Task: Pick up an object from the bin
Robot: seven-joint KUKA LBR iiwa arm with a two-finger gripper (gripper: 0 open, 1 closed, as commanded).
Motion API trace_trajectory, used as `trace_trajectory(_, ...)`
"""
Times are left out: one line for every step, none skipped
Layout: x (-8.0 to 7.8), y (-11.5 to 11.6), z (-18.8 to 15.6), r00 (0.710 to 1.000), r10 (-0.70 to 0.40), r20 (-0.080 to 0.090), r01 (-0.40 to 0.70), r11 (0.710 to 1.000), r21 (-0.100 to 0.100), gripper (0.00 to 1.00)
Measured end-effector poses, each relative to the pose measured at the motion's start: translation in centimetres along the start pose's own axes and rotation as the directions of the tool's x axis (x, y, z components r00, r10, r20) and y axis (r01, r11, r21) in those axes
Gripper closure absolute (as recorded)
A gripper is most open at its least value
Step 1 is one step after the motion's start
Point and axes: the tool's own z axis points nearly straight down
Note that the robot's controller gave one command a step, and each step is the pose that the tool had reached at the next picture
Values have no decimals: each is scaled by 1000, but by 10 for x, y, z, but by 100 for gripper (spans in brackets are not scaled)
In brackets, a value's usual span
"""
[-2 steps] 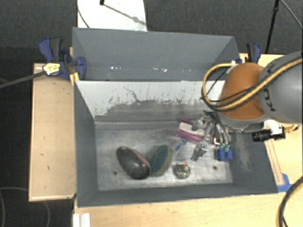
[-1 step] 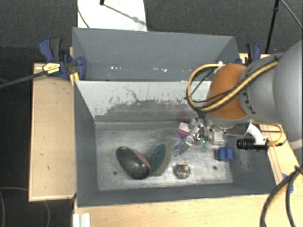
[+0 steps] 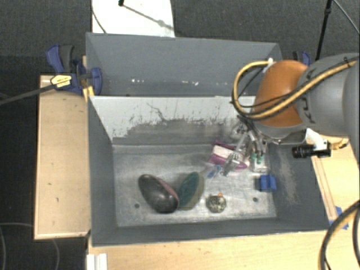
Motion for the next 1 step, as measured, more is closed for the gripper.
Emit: trace_trajectory(-7, 2, 36, 999, -33, -8, 33, 999, 3, 0)
